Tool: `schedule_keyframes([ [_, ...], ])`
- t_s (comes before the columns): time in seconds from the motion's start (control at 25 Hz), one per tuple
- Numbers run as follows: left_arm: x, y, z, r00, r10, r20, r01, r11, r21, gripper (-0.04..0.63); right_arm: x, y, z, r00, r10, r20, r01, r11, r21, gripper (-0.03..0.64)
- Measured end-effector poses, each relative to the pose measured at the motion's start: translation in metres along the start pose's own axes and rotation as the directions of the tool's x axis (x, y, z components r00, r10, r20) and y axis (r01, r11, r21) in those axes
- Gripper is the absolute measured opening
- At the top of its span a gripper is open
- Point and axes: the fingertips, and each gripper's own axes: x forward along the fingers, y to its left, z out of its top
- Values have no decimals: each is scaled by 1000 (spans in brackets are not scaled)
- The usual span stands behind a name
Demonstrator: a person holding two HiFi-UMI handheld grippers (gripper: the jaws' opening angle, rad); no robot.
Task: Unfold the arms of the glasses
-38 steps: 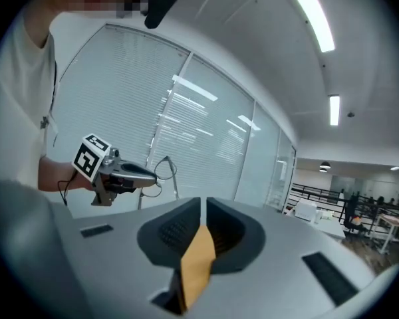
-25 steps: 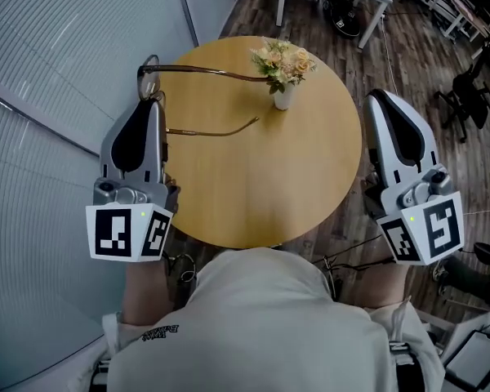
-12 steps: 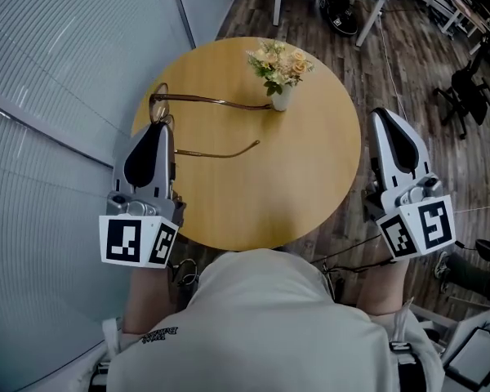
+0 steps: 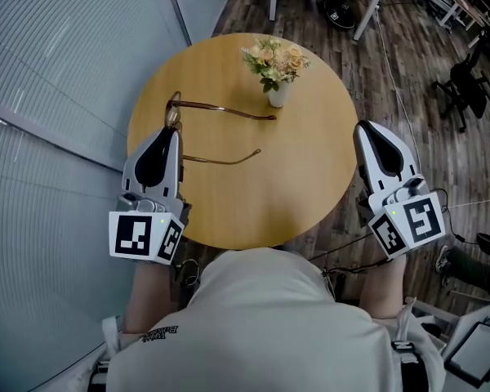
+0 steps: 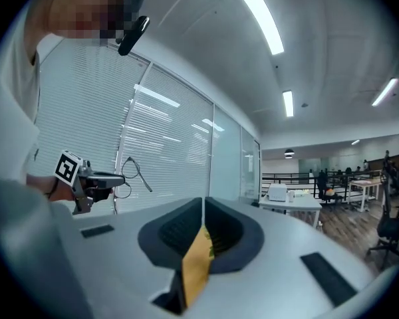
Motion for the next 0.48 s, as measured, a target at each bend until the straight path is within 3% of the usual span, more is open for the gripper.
schedule_keyframes([
  [0.48, 10, -7, -7, 1000, -23, -16, 23, 1000, -2, 43, -1, 1, -13, 999, 19, -38, -19, 1000, -2, 37],
])
